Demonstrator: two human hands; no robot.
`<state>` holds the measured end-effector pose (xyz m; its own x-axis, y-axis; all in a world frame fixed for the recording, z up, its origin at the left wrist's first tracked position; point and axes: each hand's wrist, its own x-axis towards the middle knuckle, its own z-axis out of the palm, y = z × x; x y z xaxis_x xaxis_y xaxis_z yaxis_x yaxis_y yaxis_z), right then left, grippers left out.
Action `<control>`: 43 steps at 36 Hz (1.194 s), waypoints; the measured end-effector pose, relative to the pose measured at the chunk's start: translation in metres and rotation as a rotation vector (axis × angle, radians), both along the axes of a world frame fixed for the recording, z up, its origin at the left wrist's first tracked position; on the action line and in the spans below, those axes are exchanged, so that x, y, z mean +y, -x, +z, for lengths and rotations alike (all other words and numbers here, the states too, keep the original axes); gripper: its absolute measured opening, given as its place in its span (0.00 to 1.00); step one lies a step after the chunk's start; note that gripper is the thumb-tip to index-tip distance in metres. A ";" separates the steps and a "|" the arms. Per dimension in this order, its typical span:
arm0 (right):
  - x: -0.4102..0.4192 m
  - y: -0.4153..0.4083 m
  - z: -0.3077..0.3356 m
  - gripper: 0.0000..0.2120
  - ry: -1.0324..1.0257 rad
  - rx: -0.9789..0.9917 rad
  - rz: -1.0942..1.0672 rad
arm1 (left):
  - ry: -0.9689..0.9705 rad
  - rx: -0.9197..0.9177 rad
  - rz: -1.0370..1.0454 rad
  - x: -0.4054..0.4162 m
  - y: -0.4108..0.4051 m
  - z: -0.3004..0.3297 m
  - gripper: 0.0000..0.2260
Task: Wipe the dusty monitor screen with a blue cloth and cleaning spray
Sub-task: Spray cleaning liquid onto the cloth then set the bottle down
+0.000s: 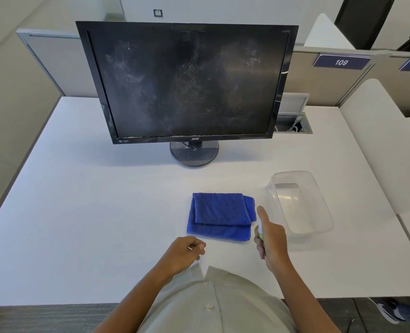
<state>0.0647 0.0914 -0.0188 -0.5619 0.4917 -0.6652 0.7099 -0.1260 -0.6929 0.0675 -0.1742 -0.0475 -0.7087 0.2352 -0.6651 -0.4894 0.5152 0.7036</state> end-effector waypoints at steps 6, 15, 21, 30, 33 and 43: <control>-0.006 -0.002 -0.001 0.27 0.029 -0.013 0.061 | 0.002 -0.001 0.003 0.002 -0.001 0.002 0.05; -0.006 -0.005 -0.005 0.32 0.012 0.030 0.066 | -0.004 0.007 0.007 0.006 -0.004 0.006 0.07; 0.005 -0.008 -0.013 0.32 -0.009 0.079 0.150 | -0.009 0.052 -0.033 0.023 -0.002 0.010 0.08; 0.027 -0.021 -0.014 0.03 -0.107 0.243 0.364 | -0.104 0.196 -0.161 0.081 0.012 0.028 0.16; 0.037 -0.025 -0.015 0.17 -0.210 0.276 0.386 | -0.131 0.234 -0.214 0.104 0.018 0.033 0.22; 0.064 -0.037 -0.016 0.13 -0.504 0.479 0.363 | -0.134 0.320 -0.395 0.164 0.024 0.037 0.26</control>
